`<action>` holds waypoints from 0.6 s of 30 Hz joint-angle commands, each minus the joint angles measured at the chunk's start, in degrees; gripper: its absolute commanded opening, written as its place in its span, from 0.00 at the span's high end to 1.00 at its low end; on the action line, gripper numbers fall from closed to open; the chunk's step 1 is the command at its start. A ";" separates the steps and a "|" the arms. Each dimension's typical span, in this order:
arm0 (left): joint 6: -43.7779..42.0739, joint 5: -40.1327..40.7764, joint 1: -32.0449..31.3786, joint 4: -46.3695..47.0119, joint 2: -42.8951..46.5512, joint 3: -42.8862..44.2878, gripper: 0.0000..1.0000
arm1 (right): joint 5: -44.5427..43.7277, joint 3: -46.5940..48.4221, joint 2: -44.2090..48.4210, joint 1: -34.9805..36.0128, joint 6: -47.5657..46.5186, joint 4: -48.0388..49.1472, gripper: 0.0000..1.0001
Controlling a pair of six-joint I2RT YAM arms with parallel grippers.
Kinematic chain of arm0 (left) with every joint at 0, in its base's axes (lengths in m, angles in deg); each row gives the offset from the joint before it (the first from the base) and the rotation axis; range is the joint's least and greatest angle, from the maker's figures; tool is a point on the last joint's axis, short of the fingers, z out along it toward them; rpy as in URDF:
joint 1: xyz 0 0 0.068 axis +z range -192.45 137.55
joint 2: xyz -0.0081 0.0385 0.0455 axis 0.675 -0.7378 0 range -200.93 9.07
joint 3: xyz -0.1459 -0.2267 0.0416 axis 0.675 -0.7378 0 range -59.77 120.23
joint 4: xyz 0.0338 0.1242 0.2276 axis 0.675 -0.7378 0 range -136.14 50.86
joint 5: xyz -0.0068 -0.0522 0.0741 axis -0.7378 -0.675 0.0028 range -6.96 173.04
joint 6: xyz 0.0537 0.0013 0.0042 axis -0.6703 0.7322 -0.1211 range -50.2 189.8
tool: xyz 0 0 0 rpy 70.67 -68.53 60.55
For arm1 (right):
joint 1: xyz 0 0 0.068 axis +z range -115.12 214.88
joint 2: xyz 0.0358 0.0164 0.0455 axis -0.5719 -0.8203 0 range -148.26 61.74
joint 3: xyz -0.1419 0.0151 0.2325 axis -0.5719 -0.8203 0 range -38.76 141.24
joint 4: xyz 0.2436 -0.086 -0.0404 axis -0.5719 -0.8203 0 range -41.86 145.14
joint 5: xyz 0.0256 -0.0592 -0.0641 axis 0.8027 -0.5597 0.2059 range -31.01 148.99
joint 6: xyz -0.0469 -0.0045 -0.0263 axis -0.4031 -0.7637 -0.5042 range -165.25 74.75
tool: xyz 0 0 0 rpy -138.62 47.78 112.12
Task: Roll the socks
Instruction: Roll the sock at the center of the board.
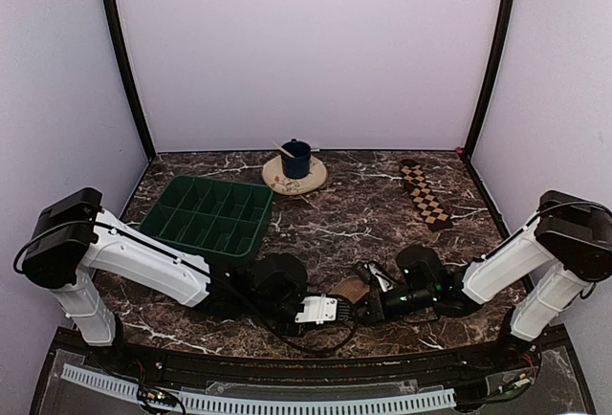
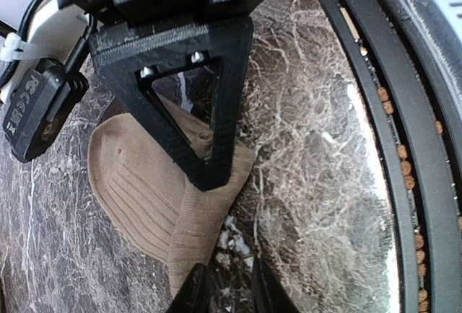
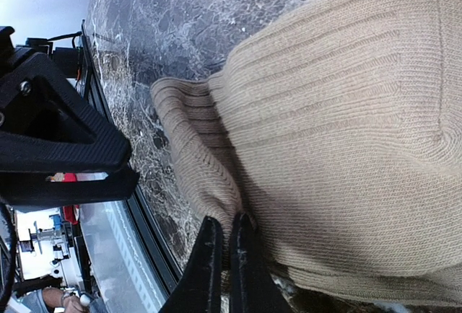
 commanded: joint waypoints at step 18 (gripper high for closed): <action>-7.30 6.01 -0.61 7.45 -5.51 0.32 0.72 | 1.89 -1.60 -0.21 -0.42 0.98 3.18 1.00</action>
